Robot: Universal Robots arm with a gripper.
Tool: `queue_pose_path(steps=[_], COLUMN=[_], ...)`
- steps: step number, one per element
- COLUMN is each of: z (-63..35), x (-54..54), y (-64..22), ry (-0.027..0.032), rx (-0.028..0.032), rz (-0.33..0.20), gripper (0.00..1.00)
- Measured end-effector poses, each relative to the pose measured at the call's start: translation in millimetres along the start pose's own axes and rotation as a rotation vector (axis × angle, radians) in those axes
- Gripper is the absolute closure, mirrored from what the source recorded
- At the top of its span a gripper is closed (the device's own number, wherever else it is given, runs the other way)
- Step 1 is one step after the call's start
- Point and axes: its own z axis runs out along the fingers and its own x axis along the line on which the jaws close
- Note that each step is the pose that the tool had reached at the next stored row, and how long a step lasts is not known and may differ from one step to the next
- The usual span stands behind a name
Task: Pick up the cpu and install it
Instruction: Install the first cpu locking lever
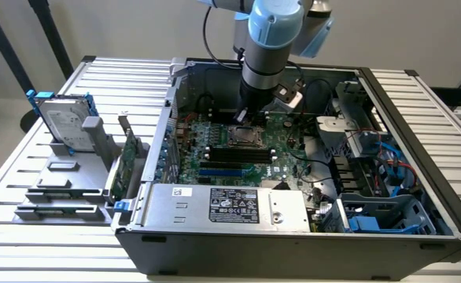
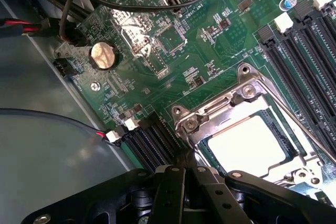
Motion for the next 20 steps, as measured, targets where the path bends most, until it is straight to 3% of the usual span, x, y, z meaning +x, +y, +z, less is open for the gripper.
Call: queue_pose_path(steps=[10,20], z=[0.0,0.1], x=[0.6,0.6], y=[0.9,1.3], ry=[0.0148,0.0148], rx=[0.0138,0.0153], rz=[-0.007,-0.009], gripper=[0.89,0.89])
